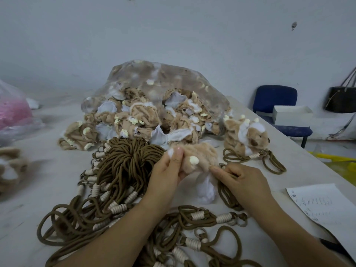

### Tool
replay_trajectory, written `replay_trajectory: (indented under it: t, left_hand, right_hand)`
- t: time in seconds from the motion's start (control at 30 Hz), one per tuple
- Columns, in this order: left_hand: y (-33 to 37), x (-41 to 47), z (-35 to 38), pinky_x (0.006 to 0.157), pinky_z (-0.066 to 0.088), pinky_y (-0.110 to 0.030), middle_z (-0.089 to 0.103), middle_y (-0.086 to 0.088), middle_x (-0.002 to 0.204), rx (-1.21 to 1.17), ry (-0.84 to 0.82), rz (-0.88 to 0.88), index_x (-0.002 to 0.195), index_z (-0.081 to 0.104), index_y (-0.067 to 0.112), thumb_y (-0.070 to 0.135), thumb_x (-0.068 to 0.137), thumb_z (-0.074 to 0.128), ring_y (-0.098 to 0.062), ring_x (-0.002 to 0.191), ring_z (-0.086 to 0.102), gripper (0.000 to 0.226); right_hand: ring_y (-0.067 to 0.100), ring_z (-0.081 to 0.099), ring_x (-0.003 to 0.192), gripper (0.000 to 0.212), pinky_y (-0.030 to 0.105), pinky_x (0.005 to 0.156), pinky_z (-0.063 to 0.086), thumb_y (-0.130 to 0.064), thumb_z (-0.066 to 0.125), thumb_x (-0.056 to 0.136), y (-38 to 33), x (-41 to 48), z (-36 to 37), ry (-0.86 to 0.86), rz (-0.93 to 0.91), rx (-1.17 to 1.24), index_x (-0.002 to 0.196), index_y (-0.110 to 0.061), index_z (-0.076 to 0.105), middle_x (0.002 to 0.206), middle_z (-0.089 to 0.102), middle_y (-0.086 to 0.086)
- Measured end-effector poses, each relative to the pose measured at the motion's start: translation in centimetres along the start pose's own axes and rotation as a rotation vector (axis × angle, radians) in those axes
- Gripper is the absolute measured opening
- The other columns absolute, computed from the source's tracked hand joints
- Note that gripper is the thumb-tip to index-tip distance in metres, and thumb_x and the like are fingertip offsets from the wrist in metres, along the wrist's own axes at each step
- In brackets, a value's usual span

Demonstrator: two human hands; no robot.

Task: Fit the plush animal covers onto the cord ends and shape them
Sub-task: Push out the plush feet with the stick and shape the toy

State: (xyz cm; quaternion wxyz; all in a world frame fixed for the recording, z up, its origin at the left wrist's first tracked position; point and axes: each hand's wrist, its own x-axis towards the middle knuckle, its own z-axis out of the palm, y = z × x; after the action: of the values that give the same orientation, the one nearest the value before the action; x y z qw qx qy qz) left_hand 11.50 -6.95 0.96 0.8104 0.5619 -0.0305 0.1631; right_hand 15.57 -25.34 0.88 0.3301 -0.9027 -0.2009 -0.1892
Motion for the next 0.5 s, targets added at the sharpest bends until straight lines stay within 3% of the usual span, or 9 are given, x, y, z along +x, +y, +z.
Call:
replay_trajectory:
  t: [0.13,0.23,0.33,0.5]
  left_hand:
    - [0.2,-0.1,0.0,0.089,0.057,-0.037,0.071,-0.018,0.105,0.059,0.009,0.032,0.11,0.065,-0.001,0.04,0.086,0.051,-0.029,0.102,0.069,0.049]
    - [0.4,-0.1,-0.1,0.083,0.058,-0.031,0.073,-0.01,0.096,0.076,-0.002,0.046,0.105,0.066,0.002,0.04,0.085,0.052,-0.021,0.094,0.07,0.045]
    - [0.3,-0.1,-0.4,0.081,0.057,-0.027,0.074,-0.006,0.093,0.13,-0.038,0.054,0.105,0.067,0.004,0.042,0.084,0.052,-0.018,0.092,0.07,0.046]
    - [0.9,0.0,-0.8,0.079,0.057,-0.027,0.075,-0.008,0.099,0.15,-0.188,-0.027,0.105,0.07,0.01,0.038,0.086,0.05,-0.019,0.097,0.07,0.04]
  right_hand:
    - [0.018,0.049,0.051,0.074,0.032,0.05,0.037,-0.081,0.037,0.067,0.5,0.1,-0.5,0.013,0.004,-0.037,0.056,-0.009,0.043,0.051,0.049,0.008]
    - [0.018,0.046,0.047,0.072,0.037,0.05,0.038,-0.08,0.039,0.069,0.7,0.4,-0.8,0.026,-0.04,-0.064,0.053,-0.01,0.039,0.047,0.044,0.007]
    - [0.015,0.04,0.043,0.065,0.033,0.046,0.036,-0.076,0.044,0.072,0.9,0.6,-1.3,0.039,-0.118,-0.111,0.048,-0.017,0.034,0.043,0.037,-0.001]
    - [0.011,0.041,0.042,0.069,0.031,0.044,0.036,-0.074,0.044,0.078,1.4,1.0,-2.1,0.044,-0.24,-0.145,0.048,-0.012,0.046,0.043,0.043,-0.002]
